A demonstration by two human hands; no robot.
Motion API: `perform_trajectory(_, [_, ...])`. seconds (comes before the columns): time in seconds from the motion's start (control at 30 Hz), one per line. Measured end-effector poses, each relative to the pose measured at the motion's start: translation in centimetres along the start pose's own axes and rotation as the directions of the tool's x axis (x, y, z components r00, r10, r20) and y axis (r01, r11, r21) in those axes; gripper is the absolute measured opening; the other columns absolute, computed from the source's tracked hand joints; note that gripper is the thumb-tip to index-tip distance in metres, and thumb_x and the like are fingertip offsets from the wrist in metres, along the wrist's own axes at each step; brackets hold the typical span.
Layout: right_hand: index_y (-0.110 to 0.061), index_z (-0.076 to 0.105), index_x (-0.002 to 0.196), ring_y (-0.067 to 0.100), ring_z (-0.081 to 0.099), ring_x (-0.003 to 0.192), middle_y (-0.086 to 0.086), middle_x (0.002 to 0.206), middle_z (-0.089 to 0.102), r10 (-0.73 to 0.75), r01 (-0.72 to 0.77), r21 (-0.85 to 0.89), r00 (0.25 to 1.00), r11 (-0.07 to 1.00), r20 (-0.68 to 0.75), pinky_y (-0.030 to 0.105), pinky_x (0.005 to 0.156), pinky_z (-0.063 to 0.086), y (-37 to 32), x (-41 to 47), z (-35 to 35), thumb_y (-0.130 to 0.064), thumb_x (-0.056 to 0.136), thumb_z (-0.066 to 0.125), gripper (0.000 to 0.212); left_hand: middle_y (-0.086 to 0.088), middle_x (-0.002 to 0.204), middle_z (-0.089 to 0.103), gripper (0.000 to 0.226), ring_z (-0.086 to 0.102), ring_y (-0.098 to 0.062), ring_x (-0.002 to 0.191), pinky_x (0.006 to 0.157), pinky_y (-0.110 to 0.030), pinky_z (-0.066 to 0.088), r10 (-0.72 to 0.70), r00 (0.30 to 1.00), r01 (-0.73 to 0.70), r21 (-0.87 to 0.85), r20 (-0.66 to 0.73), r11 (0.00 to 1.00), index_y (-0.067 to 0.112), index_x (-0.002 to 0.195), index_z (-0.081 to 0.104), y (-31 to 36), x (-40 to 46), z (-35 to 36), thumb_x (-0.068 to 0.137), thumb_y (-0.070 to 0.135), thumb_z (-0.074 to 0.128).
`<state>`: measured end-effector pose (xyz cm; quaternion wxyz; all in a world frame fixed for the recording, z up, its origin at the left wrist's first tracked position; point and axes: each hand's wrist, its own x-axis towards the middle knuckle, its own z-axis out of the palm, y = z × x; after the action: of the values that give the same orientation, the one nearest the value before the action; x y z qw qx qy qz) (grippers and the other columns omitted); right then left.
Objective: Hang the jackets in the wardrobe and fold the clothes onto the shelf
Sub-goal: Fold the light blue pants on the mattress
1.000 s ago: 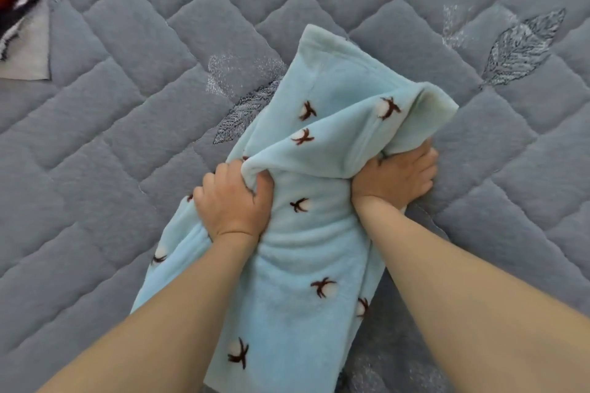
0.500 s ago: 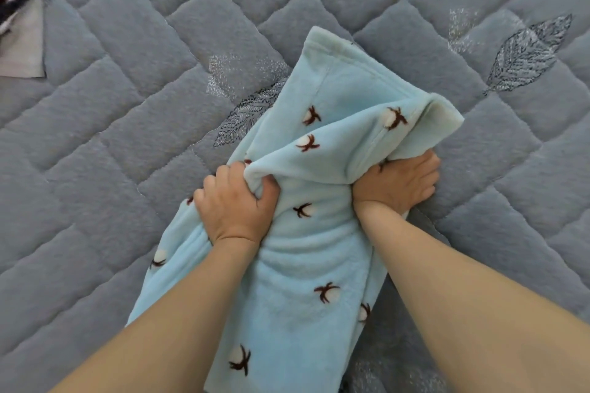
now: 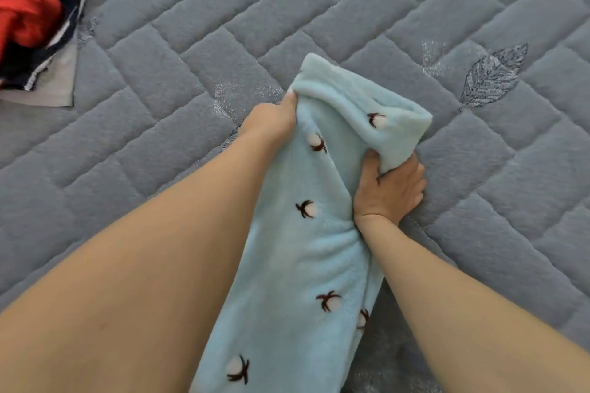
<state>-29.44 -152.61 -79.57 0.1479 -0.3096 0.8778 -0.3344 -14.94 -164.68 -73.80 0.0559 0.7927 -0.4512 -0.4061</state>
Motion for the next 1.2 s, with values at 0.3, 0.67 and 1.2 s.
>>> perform_trajectory(0.3, [-0.001, 0.043, 0.137, 0.032, 0.044, 0.108, 0.016, 0.125, 0.051, 0.032, -0.038, -0.138, 0.998, 0.99, -0.048, 0.043, 0.093, 0.029, -0.2, -0.2, 1.5, -0.067, 0.083, 0.031, 0.086, -0.015, 0.146, 0.041, 0.065, 0.039, -0.036, 0.132, 0.111, -0.061, 0.026, 0.535, 0.824, -0.346, 0.586, -0.184, 0.733, 0.02, 0.148, 0.039, -15.0, -9.8, 2.7, 0.092, 0.051, 0.038])
perform_trajectory(0.67, [-0.003, 0.042, 0.139, 0.03, 0.044, 0.111, 0.013, 0.128, 0.05, 0.008, -0.023, -0.188, 0.997, 0.982, -0.076, 0.038, 0.093, 0.026, -0.2, 0.2, 2.1, -0.066, 0.081, 0.029, 0.087, -0.016, 0.142, 0.044, 0.072, 0.04, -0.04, 0.129, 0.112, -0.061, 0.021, 0.586, 0.777, -0.329, 0.645, -0.23, 0.69, 0.022, 0.147, 0.035, -16.7, -6.4, 4.9, 0.083, 0.054, 0.036])
perform_trajectory(1.2, [-0.03, 0.011, 0.154, 0.023, 0.024, 0.142, -0.001, 0.157, 0.018, 0.352, -0.358, -0.056, 0.858, 0.932, 0.374, 0.051, 0.113, 0.02, 5.0, -25.0, -10.8, -0.056, 0.073, 0.072, 0.105, -0.011, 0.148, 0.035, 0.072, 0.034, -0.033, 0.14, 0.116, -0.066, 0.008, 0.876, 0.465, -0.808, 0.463, 0.123, 0.364, 0.019, 0.146, 0.039, -23.1, -15.3, -2.4, 0.087, 0.06, 0.043])
